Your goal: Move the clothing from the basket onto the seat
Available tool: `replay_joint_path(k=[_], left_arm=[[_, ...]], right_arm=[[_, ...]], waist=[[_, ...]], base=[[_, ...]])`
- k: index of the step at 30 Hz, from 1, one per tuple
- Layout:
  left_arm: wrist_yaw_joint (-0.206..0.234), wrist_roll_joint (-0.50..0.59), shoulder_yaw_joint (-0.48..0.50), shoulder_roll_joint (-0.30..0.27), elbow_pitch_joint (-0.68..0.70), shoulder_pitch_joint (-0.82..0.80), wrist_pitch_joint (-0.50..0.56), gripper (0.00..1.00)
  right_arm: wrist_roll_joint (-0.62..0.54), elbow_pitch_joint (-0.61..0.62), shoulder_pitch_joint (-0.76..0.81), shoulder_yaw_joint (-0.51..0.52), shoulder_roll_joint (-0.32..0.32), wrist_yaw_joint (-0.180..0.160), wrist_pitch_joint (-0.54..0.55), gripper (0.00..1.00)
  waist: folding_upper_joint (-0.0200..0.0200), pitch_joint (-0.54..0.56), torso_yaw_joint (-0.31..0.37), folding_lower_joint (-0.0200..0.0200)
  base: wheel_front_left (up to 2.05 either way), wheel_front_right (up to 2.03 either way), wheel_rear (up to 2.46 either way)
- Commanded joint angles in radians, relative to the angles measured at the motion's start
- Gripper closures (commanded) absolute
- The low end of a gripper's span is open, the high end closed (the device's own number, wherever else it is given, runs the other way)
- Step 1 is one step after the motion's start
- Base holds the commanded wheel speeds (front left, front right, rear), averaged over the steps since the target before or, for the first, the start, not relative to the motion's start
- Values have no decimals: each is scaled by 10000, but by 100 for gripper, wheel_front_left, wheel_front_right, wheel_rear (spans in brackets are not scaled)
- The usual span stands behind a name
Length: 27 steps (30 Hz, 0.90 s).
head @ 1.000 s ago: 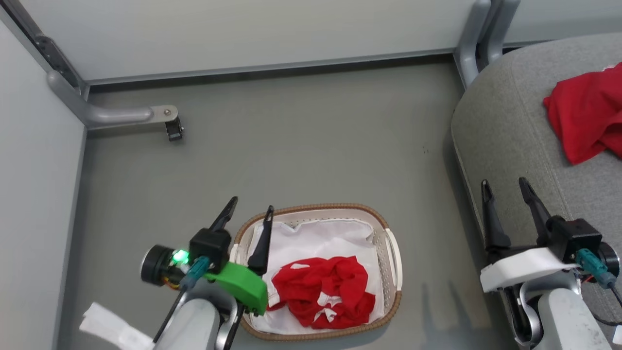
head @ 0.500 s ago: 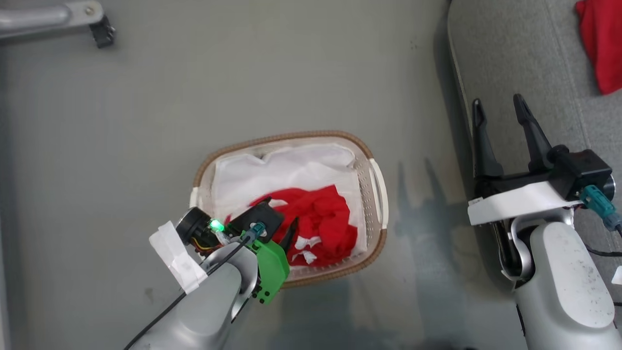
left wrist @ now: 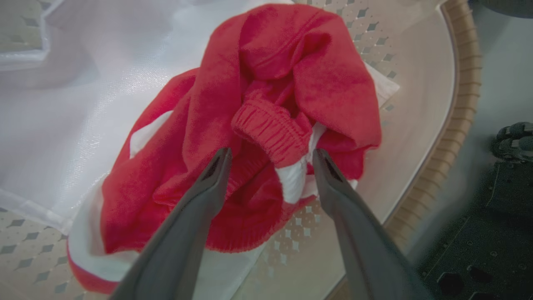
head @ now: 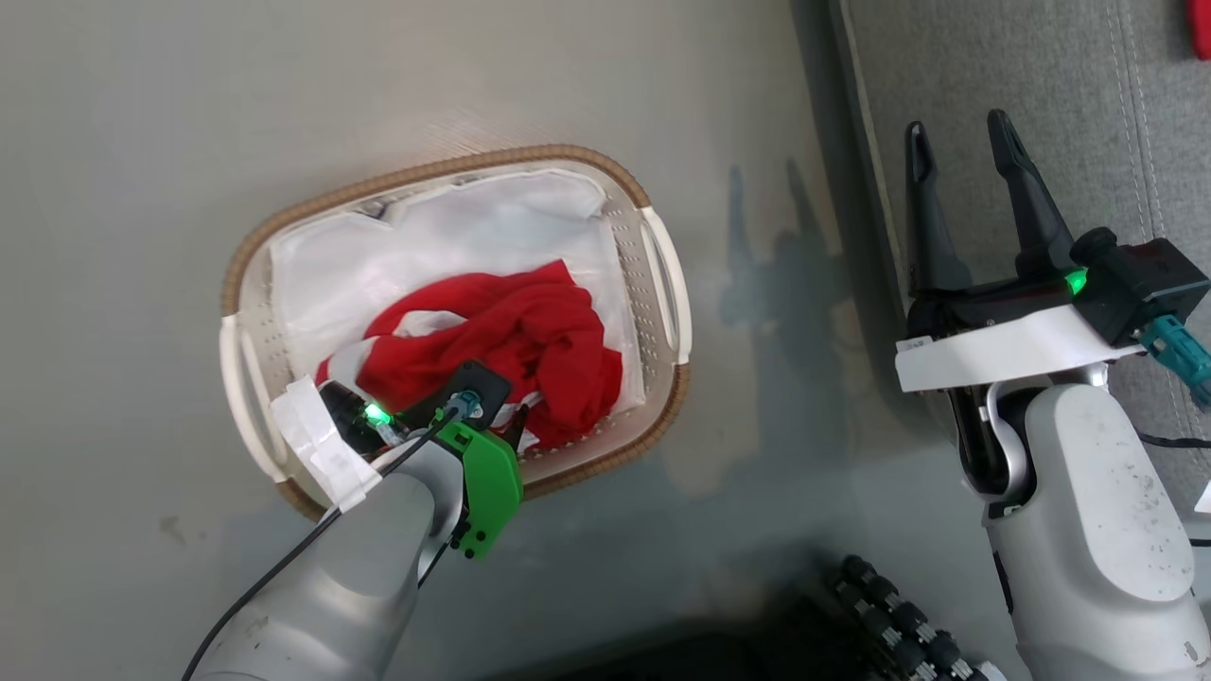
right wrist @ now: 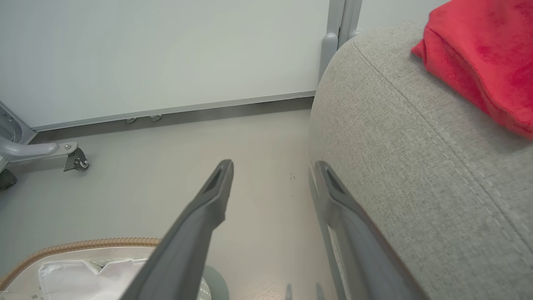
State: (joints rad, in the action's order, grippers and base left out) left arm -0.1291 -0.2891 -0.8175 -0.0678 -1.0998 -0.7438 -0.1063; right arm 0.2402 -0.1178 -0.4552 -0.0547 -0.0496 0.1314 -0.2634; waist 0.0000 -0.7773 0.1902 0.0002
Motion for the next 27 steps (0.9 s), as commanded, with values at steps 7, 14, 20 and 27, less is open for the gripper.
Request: replay_joint_path(k=[7,14,20,27], left_arm=[[-20,-572,-383,-63,-322,-460,-16,22],[-20,-899,-771,-9,-248,-727,-463,100],[-19,-1162,-1118,-4,-68,-809,-1031,100],[-20,-1312,-1692,0,581,-681,-1447,100]], right_arm=[[168,111,-262,-132,-21,-14,-20,0],[91,-51,-265,-20,-22,-12,-20,0],[-99,-290,-156,82,-24,-14,-20,0],[-615,-665,372,326,-27,-12,-21,0]], waist=[[0,-905,777,-2],[0,-710,580,-2],[0,-29,210,-2],[0,1458,-462,-2]], base=[[0,0,0],[0,0,0],[0,0,0],[0,0,0]])
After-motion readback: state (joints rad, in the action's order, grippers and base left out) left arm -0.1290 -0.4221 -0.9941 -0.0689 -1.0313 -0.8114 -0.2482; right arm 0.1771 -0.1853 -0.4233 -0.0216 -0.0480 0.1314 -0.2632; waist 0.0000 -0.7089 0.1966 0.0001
